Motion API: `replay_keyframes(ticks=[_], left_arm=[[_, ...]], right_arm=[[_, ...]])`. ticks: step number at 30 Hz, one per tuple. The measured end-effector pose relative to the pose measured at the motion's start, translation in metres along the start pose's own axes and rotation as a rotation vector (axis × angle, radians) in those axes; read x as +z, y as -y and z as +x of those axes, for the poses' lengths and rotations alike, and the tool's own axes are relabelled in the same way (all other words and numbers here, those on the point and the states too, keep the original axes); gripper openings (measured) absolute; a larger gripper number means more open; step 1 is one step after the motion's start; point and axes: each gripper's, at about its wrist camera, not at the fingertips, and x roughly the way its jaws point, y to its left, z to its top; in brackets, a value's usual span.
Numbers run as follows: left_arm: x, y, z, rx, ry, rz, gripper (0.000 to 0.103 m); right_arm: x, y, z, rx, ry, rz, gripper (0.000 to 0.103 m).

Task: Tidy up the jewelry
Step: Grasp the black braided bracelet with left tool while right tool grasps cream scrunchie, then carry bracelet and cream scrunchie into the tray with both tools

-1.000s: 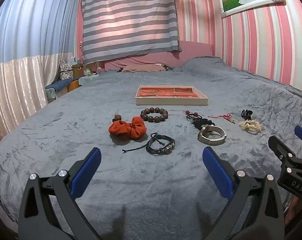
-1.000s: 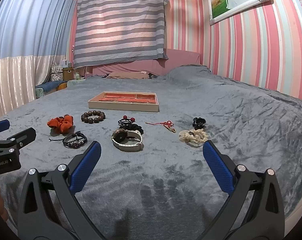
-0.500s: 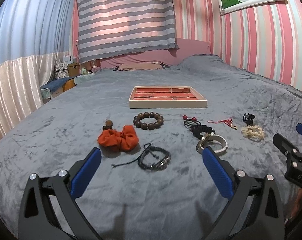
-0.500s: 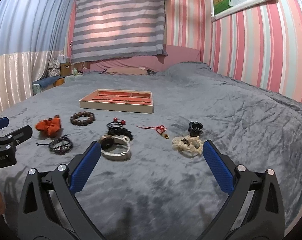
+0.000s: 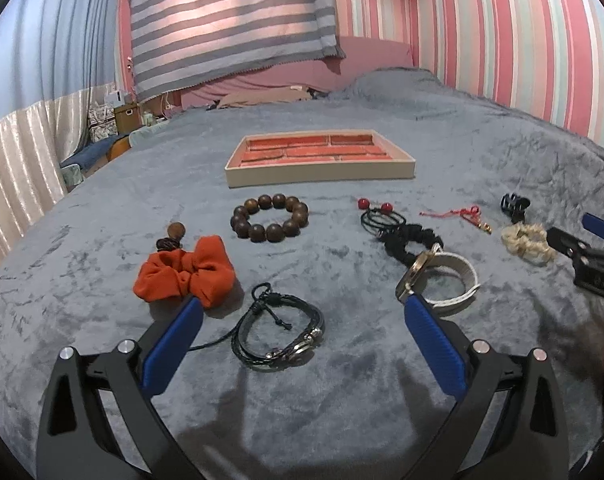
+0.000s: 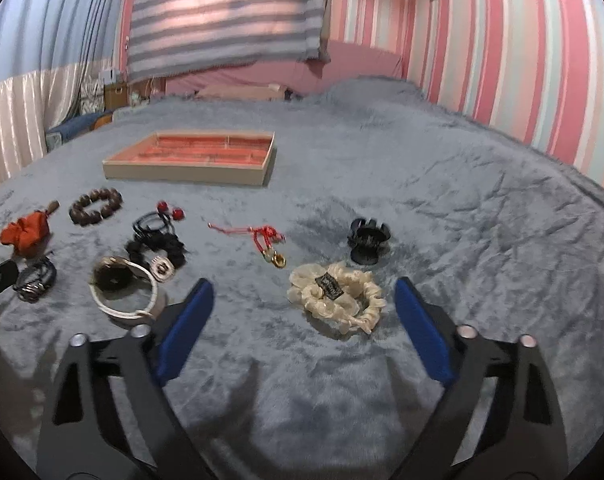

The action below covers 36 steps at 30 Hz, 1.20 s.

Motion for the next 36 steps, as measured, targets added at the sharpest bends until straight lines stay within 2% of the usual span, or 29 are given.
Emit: replay_keyframes(ticks=[2,4,6,8,12,16,19,21,23,30,36], left_arm=[[-0.001,-0.001,0.005,-0.012,-0.014,-0.005,0.097],[-0.001,-0.003,0.009,-0.013,-0.028,-0.005,0.086],[-0.002,-0.003,0.015,-0.011,-0.052,-0.005,0.079],[-0.004,-0.005,0.021,-0.007,-0.078,-0.012,0.078],[-0.006,-0.005,0.031,-0.007,-0.108,-0.014,0.068],[-0.01,-0.006,0.047,-0.009,-0.169,-0.018,0.045],[-0.012,-0.009,0.055,-0.015,-0.2,-0.036,0.038],[-0.013,-0.011,0.059,-0.02,-0.211,-0.046,0.036],[-0.013,-0.011,0.061,-0.022,-0.215,-0.05,0.034],[-0.013,-0.016,0.062,-0.044,-0.224,-0.085,0.019],[-0.011,-0.022,0.063,-0.061,-0.229,-0.116,0.014]], right_arm=[[0.001,0.003,0.012,0.02,-0.028,0.003,0.077],[0.003,0.004,0.024,0.031,-0.059,-0.003,0.07],[0.005,0.003,0.032,0.033,-0.088,-0.009,0.063],[0.006,0.003,0.042,0.034,-0.119,-0.013,0.06],[0.004,0.006,0.056,0.032,-0.158,-0.004,0.051],[0.0,0.011,0.069,0.055,-0.211,0.02,0.04],[-0.001,0.014,0.074,0.075,-0.226,0.036,0.032],[-0.002,0.015,0.077,0.088,-0.237,0.047,0.023],[-0.002,0.016,0.079,0.1,-0.247,0.052,0.019],[-0.001,0.019,0.082,0.116,-0.254,0.073,0.012],[0.0,0.022,0.084,0.127,-0.269,0.088,0.01]])
